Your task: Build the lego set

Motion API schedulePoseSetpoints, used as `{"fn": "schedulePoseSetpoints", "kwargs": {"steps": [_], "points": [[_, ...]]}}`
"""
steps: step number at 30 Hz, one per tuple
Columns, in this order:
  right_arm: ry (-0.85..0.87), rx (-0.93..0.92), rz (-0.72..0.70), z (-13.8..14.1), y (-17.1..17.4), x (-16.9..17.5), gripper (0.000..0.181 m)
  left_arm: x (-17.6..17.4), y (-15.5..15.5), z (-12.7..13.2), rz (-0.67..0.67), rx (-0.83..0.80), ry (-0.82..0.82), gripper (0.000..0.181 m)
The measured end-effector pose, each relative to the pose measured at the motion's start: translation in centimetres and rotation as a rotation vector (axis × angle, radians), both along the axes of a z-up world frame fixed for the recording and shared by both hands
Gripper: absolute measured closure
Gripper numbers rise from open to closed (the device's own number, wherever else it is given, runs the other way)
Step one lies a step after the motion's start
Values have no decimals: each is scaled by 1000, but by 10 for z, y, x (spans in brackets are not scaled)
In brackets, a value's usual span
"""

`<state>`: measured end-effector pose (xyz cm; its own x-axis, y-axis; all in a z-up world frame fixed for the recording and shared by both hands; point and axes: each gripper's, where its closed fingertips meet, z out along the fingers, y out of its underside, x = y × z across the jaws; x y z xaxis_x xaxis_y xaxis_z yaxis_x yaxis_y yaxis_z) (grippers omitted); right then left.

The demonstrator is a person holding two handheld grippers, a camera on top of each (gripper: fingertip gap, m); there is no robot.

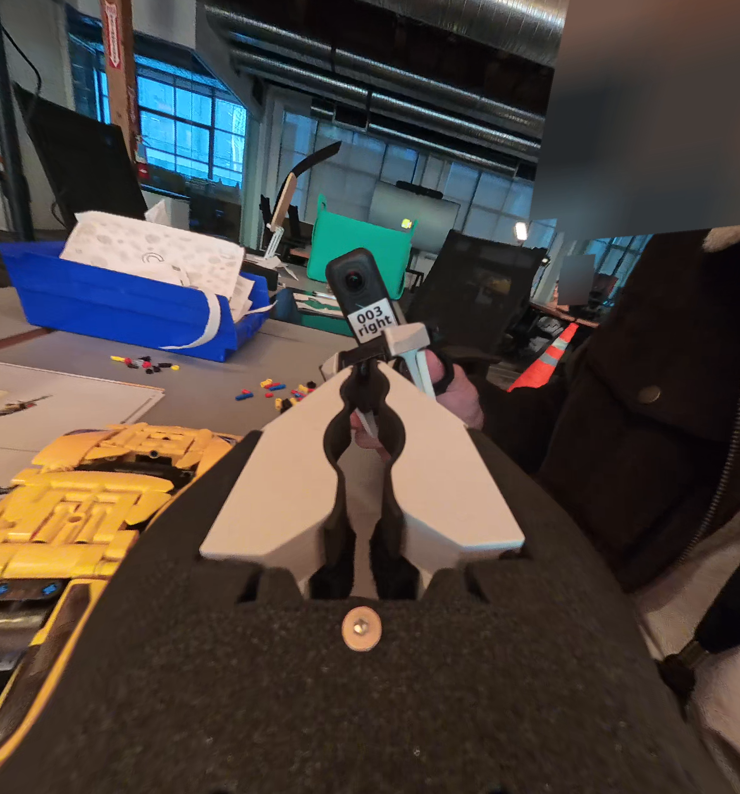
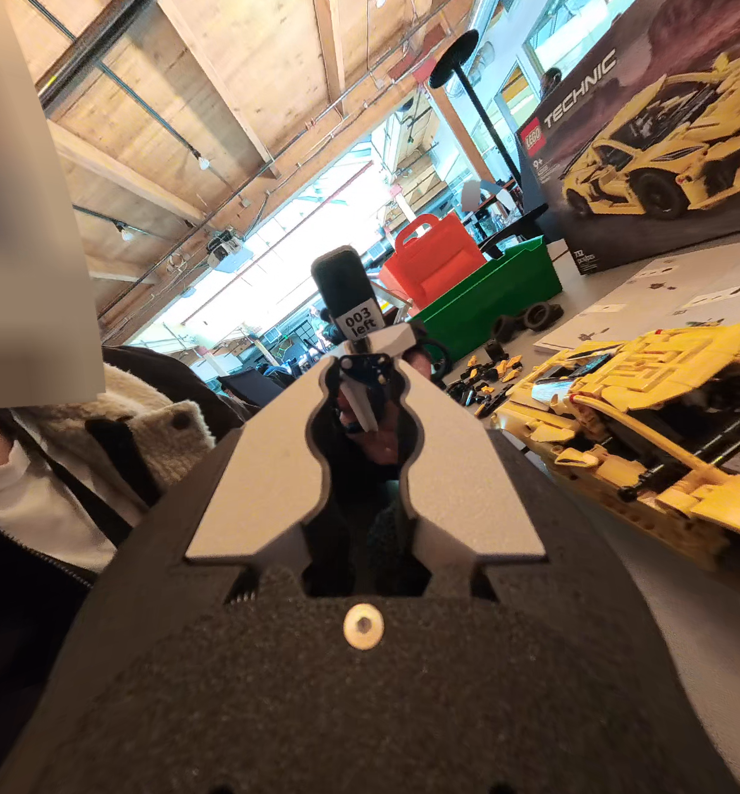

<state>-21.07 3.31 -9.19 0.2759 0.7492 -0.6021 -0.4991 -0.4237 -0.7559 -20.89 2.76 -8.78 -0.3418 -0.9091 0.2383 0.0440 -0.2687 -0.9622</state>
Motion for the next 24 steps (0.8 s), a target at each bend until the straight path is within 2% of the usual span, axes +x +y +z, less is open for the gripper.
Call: {"fn": "schedulePoseSetpoints", "kwargs": {"steps": [5, 11, 18, 22, 24], "points": [[125, -68, 70, -1, 0, 0, 160, 1, 0, -2, 82, 167, 1, 177], [192, -155, 132, -11, 2, 1, 160, 4, 2, -13, 200, 459, 52, 177], [12, -121, 162, -22, -6, -4, 159, -1, -4, -24, 125, 514, 103, 177], [88, -192, 239, -26, -9, -5, 160, -1, -7, -28, 125, 576, 114, 177], [72, -203, 253, -29, -10, -6, 160, -2, -8, -31, 116, 604, 128, 177]]}}
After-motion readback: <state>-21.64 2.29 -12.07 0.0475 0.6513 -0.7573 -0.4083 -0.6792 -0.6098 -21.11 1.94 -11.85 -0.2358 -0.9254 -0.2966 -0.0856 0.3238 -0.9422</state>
